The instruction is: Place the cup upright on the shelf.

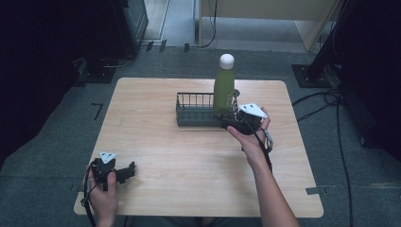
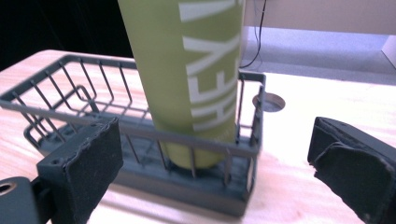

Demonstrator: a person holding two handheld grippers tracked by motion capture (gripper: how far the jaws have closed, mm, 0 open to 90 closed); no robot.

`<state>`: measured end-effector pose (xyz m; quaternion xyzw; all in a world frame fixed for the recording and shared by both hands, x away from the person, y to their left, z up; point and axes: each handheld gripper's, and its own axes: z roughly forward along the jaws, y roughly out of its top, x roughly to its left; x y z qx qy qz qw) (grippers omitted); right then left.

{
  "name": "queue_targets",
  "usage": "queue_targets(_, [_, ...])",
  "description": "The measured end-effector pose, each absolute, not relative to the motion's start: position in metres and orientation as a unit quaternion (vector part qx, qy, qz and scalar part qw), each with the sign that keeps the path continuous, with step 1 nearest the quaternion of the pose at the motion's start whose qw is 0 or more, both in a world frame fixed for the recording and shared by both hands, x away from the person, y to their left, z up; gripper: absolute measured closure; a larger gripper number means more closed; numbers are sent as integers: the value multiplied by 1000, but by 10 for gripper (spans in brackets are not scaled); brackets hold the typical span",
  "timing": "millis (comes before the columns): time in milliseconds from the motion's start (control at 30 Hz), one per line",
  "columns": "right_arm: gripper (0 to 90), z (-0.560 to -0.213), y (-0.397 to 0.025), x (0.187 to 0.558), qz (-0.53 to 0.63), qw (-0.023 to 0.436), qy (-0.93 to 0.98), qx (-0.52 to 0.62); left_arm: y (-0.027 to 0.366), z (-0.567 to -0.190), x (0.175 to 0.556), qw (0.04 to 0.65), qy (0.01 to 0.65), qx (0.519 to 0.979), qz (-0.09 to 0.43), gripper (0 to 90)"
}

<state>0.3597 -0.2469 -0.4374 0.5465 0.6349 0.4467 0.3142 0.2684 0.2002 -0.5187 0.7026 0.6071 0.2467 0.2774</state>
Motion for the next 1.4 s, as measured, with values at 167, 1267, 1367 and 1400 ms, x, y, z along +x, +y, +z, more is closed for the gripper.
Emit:
queue_targets(167, [31, -444, -259, 347, 444, 315, 630, 554, 200, -519, 268, 277, 607, 703, 247, 1])
queue_targets(1267, [27, -484, -323, 278, 402, 306, 617, 604, 200, -519, 268, 277, 606, 703, 247, 1])
queue_targets(1367, [27, -488, -329, 272, 396, 304, 616, 609, 200, -519, 268, 277, 606, 703, 247, 1])
queue_targets(1400, [27, -490, -331, 269, 393, 304, 616, 611, 200, -519, 268, 277, 607, 703, 247, 0])
